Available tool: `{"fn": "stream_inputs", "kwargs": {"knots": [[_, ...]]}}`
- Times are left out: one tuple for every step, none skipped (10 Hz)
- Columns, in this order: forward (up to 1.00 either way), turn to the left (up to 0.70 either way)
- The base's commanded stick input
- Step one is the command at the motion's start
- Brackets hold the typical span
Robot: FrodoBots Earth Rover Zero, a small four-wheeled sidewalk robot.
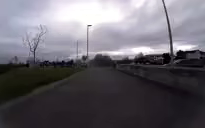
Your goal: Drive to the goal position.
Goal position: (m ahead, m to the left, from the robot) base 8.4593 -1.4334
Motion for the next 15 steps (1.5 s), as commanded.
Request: {"fn": "stream_inputs", "kwargs": {"knots": [[0.85,0.00],[0.85,0.00],[0.85,0.00],[0.85,0.00],[0.85,0.00],[0.85,-0.34],[0.85,-0.34],[0.85,0.00],[0.85,0.00],[0.85,-0.34],[0.85,-0.34],[0.85,-0.34],[0.85,-0.12],[0.85,-0.28],[0.85,-0.24]]}}
